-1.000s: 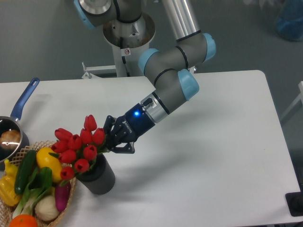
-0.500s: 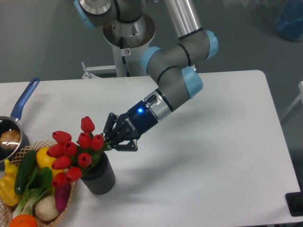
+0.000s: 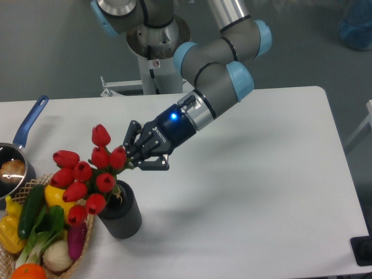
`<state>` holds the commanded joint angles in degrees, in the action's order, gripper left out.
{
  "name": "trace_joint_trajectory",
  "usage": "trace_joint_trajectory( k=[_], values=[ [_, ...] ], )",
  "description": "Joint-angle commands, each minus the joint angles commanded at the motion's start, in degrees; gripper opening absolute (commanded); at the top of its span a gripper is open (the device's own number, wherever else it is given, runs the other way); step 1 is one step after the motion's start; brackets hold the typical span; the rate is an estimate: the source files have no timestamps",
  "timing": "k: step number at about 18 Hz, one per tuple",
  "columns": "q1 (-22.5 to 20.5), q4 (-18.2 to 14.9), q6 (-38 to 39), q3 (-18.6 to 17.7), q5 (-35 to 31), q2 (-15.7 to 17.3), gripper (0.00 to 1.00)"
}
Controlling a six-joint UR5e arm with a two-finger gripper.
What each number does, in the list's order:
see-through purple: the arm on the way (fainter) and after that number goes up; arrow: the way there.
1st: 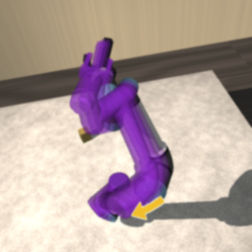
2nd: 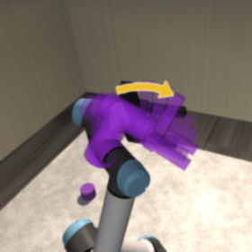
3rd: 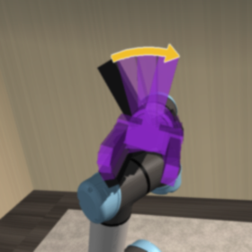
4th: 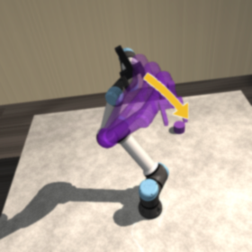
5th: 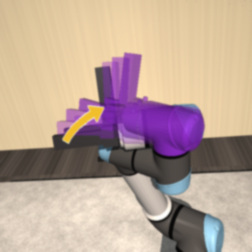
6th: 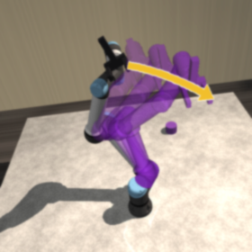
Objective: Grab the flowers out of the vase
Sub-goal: 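Lift the gripped tulips up out of the black vase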
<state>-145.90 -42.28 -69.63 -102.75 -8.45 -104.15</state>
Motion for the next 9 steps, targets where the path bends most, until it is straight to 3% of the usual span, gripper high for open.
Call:
trace_joint_trajectory(
  k=[9],
  values=[
    [-0.9,-0.1,6.7,5.8,3.9,0.5,0.00]
  ],
)
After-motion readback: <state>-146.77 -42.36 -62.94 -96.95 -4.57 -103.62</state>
